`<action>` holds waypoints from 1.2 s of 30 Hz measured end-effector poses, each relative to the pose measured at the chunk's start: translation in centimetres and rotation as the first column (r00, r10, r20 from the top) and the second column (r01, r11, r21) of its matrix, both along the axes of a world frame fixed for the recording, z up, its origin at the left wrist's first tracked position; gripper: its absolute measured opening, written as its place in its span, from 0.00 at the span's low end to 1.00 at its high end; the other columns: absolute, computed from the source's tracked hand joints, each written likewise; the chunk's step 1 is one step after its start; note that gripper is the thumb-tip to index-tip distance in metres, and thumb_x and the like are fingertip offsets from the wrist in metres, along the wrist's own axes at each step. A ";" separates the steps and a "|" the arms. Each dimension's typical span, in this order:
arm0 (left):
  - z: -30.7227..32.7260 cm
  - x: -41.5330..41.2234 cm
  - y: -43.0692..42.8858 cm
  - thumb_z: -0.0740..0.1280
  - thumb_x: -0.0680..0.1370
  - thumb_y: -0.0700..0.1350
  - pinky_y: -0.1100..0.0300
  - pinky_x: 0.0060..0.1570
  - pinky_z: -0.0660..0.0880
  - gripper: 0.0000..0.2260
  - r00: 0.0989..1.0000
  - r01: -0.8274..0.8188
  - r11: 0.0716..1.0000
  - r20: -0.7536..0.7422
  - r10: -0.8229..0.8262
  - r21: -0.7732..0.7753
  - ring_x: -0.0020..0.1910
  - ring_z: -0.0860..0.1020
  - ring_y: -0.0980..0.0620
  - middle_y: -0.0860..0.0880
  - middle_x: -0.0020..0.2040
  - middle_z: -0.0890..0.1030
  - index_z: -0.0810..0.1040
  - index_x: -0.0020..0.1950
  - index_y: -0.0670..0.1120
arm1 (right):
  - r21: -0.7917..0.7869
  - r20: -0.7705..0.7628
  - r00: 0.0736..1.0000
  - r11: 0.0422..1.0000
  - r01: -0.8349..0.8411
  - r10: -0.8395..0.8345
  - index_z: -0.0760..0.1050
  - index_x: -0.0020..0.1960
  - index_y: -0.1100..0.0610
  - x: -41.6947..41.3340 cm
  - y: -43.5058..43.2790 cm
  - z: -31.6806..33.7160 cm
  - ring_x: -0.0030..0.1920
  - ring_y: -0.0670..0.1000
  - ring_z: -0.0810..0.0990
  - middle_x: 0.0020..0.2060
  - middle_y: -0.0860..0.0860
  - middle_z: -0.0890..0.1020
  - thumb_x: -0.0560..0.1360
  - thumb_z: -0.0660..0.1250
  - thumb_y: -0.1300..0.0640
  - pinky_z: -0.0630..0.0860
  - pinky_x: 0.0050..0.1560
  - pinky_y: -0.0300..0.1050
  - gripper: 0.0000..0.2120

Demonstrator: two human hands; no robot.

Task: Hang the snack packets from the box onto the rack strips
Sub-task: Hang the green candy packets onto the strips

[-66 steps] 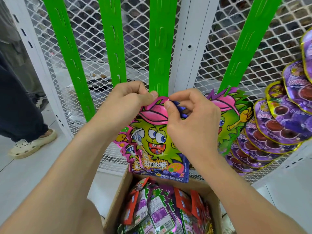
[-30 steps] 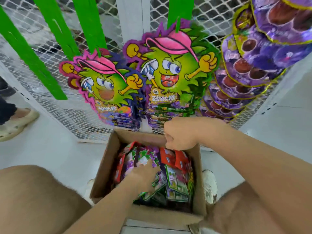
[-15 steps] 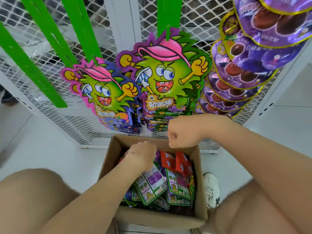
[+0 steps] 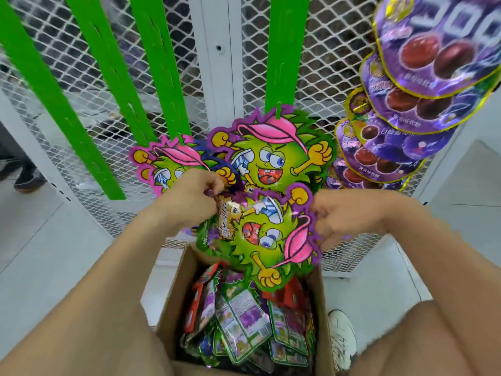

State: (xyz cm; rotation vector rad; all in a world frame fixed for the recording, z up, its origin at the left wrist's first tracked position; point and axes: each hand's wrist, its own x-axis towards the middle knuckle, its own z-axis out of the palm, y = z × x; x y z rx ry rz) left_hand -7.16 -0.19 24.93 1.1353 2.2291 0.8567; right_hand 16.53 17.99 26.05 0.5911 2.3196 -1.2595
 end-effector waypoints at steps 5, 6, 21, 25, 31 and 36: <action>-0.6 -0.4 0.0 0.63 0.72 0.26 0.58 0.33 0.61 0.16 0.986 -0.165 0.984 0.045 0.162 0.072 0.32 0.64 0.47 0.48 0.36 0.68 0.69 0.39 0.48 | -0.122 -0.169 0.982 0.991 0.061 -0.081 0.74 0.53 0.69 1.0 0.4 0.3 0.46 0.53 0.73 0.47 0.74 0.79 0.69 0.72 0.70 0.72 0.37 0.39 0.14; -0.5 -0.5 0.0 0.64 0.72 0.28 0.58 0.33 0.64 0.15 0.984 -0.178 0.982 0.036 0.175 0.068 0.32 0.66 0.47 0.47 0.37 0.69 0.71 0.41 0.48 | -0.122 -0.221 0.969 0.989 0.082 -0.108 0.77 0.48 0.65 0.8 0.3 0.4 0.44 0.53 0.73 0.41 0.68 0.79 0.70 0.73 0.70 0.72 0.36 0.40 0.09; 2.7 3.5 -0.7 0.74 0.71 0.69 0.55 0.41 0.76 0.21 0.970 -0.162 0.947 -0.132 0.204 0.277 0.36 0.81 0.56 0.55 0.36 0.84 0.78 0.47 0.53 | -0.095 -0.806 0.499 0.902 0.422 -0.319 0.86 0.53 0.51 -1.5 -3.7 3.2 0.40 0.45 0.82 0.40 0.45 0.88 0.76 0.77 0.59 0.81 0.44 0.53 0.07; 3.7 3.7 0.0 0.69 0.74 0.71 0.55 0.35 0.72 0.26 0.906 -0.175 0.875 -0.274 0.323 0.451 0.29 0.76 0.55 0.53 0.27 0.78 0.77 0.34 0.49 | -0.010 -0.915 0.271 0.688 0.726 -0.300 0.84 0.53 0.51 -1.8 -2.8 4.0 0.40 0.46 0.83 0.40 0.46 0.87 0.79 0.74 0.51 0.81 0.44 0.55 0.06; 7.6 5.5 2.6 0.70 0.78 0.48 0.58 0.47 0.75 0.05 0.845 -0.132 0.621 -0.240 0.478 0.773 0.44 0.79 0.54 0.54 0.44 0.81 0.79 0.52 0.48 | 0.337 -0.904 0.428 0.593 0.731 -0.014 0.79 0.56 0.54 -2.0 -3.2 8.2 0.34 0.44 0.71 0.34 0.41 0.76 0.84 0.64 0.57 0.64 0.38 0.41 0.05; 10.5 5.8 4.7 0.67 0.76 0.43 0.47 0.58 0.73 0.16 0.822 -0.091 0.500 -0.219 0.526 0.861 0.56 0.75 0.46 0.49 0.56 0.74 0.72 0.63 0.42 | 0.572 -0.775 0.629 0.480 0.665 0.052 0.79 0.51 0.56 -1.8 -1.8 13.8 0.39 0.57 0.75 0.34 0.48 0.76 0.82 0.66 0.55 0.63 0.41 0.52 0.06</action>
